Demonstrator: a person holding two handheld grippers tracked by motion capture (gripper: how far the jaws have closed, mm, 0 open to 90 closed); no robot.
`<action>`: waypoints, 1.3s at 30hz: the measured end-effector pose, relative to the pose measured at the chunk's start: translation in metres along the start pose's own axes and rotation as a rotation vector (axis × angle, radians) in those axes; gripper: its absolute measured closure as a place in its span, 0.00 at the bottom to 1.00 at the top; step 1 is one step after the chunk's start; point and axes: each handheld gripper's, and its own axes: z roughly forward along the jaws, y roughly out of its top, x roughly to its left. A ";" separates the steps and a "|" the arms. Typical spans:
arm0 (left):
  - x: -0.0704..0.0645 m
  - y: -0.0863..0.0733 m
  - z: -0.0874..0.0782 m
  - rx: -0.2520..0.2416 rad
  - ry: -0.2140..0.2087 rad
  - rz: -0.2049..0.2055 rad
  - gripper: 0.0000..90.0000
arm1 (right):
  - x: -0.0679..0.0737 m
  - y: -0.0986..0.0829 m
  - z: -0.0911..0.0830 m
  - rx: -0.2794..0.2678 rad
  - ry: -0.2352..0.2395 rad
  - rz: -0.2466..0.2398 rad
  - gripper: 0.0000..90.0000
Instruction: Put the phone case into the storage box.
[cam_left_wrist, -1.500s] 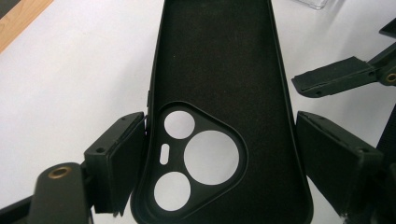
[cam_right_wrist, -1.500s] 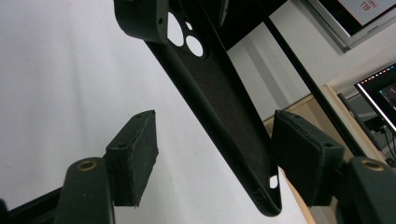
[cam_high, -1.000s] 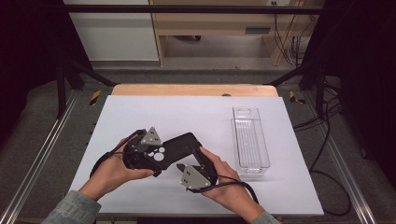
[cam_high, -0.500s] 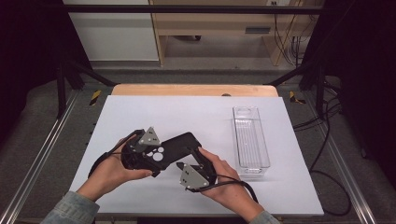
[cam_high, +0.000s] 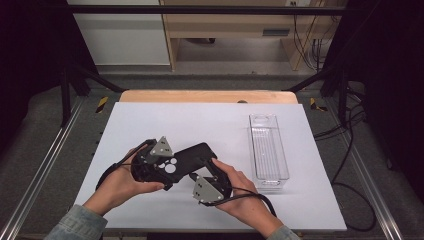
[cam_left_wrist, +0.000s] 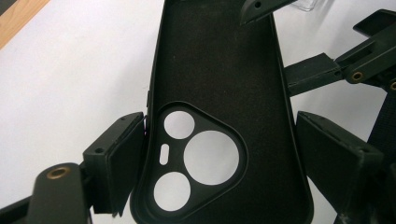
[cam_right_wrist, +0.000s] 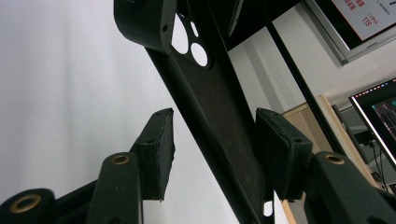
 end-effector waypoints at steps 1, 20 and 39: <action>0.000 0.000 0.000 -0.001 0.003 0.001 0.20 | 0.000 0.000 0.000 -0.001 0.000 0.001 0.54; -0.002 0.000 -0.001 0.001 -0.006 0.009 0.20 | 0.004 0.004 0.002 -0.006 0.006 -0.025 0.58; -0.003 0.000 -0.002 0.000 -0.016 0.009 0.20 | 0.006 0.006 0.003 -0.008 0.004 -0.040 0.60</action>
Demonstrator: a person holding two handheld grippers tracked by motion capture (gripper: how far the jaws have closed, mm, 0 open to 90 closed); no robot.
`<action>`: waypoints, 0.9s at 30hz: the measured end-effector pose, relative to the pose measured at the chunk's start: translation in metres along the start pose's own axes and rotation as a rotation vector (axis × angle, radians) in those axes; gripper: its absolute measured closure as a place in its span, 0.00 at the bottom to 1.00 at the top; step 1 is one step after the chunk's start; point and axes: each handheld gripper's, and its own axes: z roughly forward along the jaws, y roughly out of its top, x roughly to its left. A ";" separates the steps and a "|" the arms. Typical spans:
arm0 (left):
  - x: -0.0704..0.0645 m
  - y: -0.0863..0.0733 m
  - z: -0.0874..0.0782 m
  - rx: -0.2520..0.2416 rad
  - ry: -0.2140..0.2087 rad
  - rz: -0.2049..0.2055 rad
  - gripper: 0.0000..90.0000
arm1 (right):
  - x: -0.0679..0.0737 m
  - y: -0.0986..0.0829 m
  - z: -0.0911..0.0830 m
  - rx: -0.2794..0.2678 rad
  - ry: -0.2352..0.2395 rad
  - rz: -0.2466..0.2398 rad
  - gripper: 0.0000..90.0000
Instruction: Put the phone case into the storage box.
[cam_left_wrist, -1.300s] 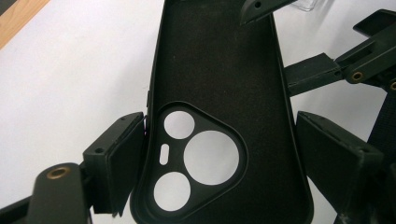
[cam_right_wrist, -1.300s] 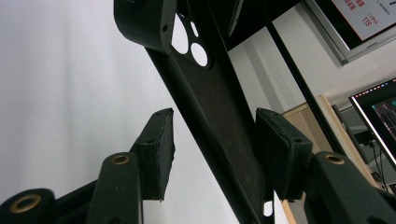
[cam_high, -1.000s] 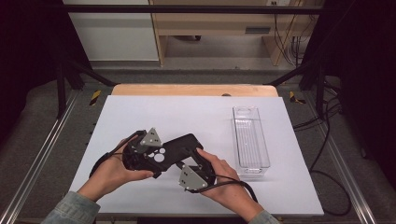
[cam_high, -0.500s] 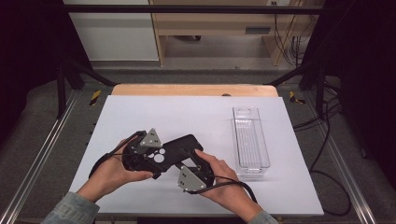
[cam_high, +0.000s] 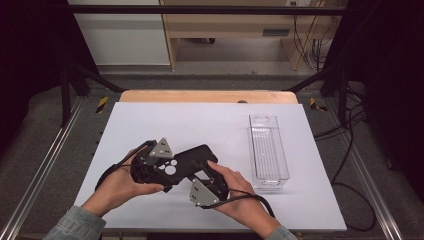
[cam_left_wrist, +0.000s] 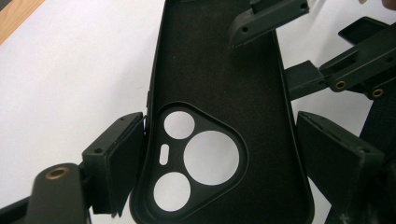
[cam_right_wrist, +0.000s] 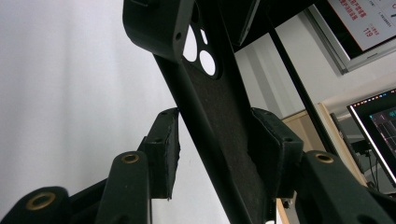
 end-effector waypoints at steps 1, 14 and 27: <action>0.000 0.000 0.000 0.002 0.000 0.002 0.20 | 0.000 0.000 0.000 0.001 0.001 -0.004 0.60; -0.001 0.003 -0.004 -0.008 -0.001 0.002 0.20 | 0.000 0.000 0.003 0.016 -0.017 -0.009 0.70; -0.001 0.004 -0.003 -0.012 -0.010 -0.003 0.19 | 0.000 0.000 0.002 0.018 -0.026 -0.032 0.75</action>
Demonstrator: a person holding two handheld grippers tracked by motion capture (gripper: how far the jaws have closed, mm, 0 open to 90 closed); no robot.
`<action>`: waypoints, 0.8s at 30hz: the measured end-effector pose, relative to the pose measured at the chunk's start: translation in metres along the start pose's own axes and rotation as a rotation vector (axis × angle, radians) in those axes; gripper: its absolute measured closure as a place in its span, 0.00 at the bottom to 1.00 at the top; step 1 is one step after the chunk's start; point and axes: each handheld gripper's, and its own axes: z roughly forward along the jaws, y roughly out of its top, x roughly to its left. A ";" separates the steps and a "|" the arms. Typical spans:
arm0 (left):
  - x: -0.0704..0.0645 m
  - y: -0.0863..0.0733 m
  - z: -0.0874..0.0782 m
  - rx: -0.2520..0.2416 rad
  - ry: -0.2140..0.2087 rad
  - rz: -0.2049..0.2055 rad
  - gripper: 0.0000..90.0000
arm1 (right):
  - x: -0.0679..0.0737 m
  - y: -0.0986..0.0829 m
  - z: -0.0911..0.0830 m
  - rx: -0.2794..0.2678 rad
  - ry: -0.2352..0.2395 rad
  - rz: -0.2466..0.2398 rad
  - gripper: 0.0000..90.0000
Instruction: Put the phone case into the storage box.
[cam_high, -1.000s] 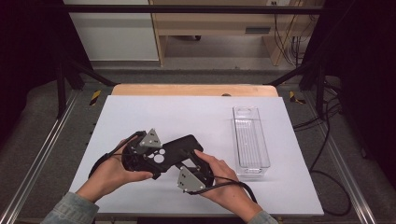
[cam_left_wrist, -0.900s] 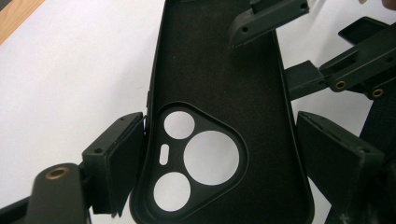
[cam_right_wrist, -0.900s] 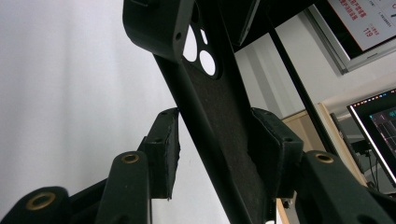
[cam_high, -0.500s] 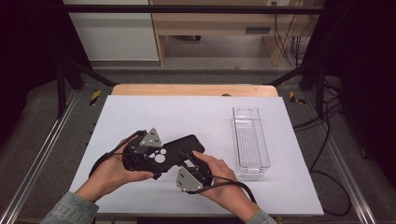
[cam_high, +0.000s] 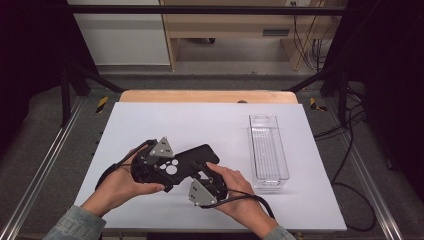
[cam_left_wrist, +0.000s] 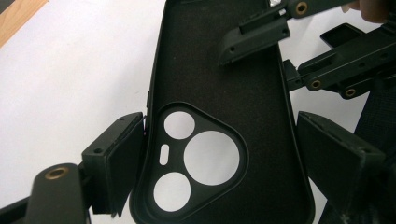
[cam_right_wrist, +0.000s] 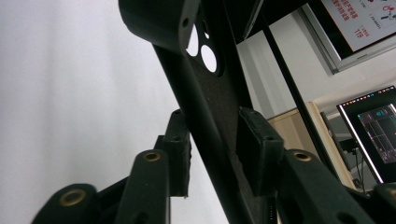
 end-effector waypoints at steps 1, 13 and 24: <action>0.000 0.000 0.000 0.000 -0.002 0.000 0.19 | 0.000 0.000 0.000 -0.002 0.001 -0.004 0.76; 0.001 -0.001 -0.002 -0.004 -0.009 -0.009 0.19 | 0.001 0.000 0.000 0.000 0.003 -0.023 0.80; 0.002 -0.002 -0.004 -0.006 -0.022 -0.015 0.19 | 0.003 0.001 0.001 -0.001 0.021 -0.051 0.84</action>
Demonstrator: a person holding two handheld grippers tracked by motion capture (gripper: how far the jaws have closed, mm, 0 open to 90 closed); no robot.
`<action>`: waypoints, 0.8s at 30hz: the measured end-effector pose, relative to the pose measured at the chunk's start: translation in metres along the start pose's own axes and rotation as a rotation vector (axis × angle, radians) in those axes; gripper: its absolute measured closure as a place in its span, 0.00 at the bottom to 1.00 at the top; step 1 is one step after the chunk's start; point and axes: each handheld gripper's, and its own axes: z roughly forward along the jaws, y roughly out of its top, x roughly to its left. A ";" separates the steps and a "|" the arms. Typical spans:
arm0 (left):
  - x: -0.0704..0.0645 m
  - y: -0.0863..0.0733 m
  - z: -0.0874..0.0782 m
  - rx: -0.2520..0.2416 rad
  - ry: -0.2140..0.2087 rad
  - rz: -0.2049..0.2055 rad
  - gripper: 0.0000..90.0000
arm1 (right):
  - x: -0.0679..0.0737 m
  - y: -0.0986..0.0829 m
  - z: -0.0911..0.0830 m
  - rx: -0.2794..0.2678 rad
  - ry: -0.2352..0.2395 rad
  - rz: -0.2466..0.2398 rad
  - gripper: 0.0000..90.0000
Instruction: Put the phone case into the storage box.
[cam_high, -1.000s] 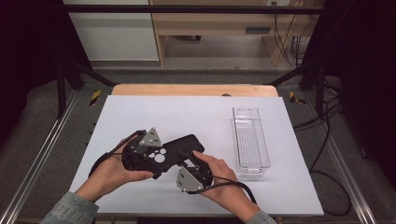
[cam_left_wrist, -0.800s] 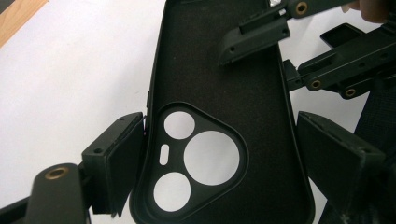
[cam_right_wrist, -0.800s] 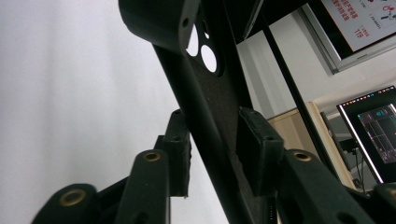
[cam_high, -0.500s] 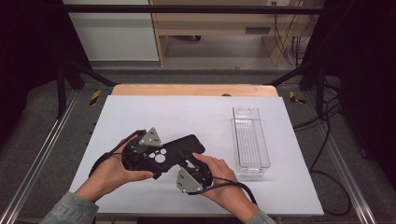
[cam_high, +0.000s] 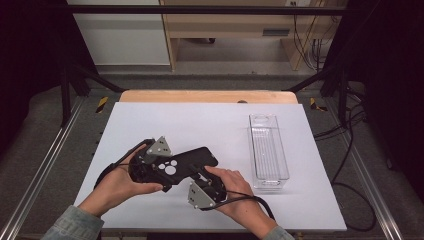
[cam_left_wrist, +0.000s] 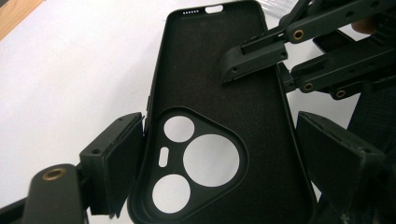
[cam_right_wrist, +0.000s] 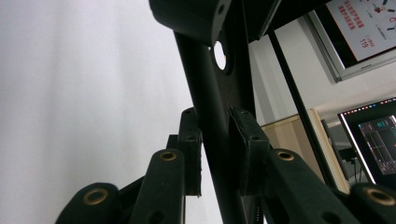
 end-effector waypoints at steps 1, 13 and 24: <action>0.000 0.000 0.000 0.000 -0.001 0.000 0.19 | 0.000 0.000 0.000 -0.001 0.002 -0.007 0.85; 0.001 0.000 -0.002 0.000 -0.012 -0.005 0.19 | 0.004 0.002 0.001 -0.003 0.021 -0.062 0.89; 0.001 0.002 -0.004 -0.004 -0.012 -0.007 0.18 | 0.004 0.003 0.001 -0.005 0.022 -0.047 0.89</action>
